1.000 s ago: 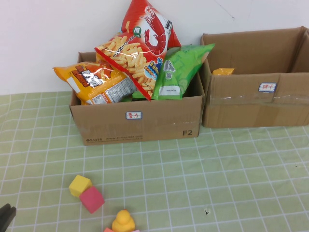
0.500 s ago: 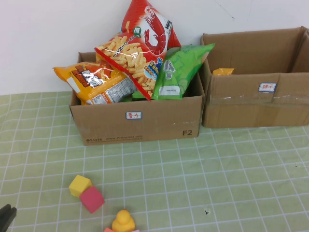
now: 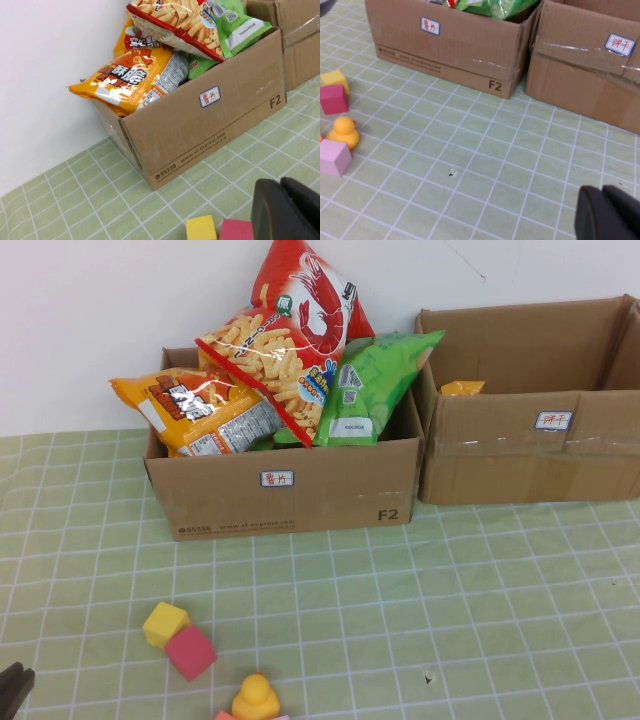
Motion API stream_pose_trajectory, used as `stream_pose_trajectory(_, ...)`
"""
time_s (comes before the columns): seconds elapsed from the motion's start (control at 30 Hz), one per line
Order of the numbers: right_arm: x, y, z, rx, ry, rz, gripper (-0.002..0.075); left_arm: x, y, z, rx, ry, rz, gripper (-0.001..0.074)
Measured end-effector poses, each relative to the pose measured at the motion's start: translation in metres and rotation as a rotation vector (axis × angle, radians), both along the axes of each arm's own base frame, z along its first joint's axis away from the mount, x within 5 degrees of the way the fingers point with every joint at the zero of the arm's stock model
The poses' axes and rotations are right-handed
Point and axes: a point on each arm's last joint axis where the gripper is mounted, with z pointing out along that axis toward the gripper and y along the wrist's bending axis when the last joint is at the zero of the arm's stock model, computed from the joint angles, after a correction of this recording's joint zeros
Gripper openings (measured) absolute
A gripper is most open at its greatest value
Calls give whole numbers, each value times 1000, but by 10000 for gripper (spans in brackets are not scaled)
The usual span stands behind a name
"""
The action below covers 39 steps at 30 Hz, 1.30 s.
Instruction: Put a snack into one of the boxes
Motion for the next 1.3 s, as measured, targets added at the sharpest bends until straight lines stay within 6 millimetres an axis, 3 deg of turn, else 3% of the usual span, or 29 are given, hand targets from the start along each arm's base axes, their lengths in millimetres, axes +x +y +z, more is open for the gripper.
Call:
stream_pose_trajectory(0.3,0,0,0,0,0,0,-2,1,0,-4,11,1,8,-2)
stream_pose_trajectory(0.47,0,0,0,4,0,1,-2,1,6,-7,-17,44,117,-2)
stream_pose_trajectory(0.63,0,0,0,7,1,3,-2,2,5,-26,-96,140,203,-2)
stream_pose_trajectory(0.87,0,0,0,7,1,3,-2,6,7,-55,-118,31,300,-2)
stream_pose_trajectory(0.97,0,0,0,7,1,3,-2,2,9,-57,-163,8,334,-2)
stream_pose_trajectory(1.1,0,0,0,7,1,3,-2,-3,7,-70,-172,153,337,-2)
stream_pose_trajectory(1.3,0,0,0,7,1,3,-2,-4,7,-72,-201,188,351,-2)
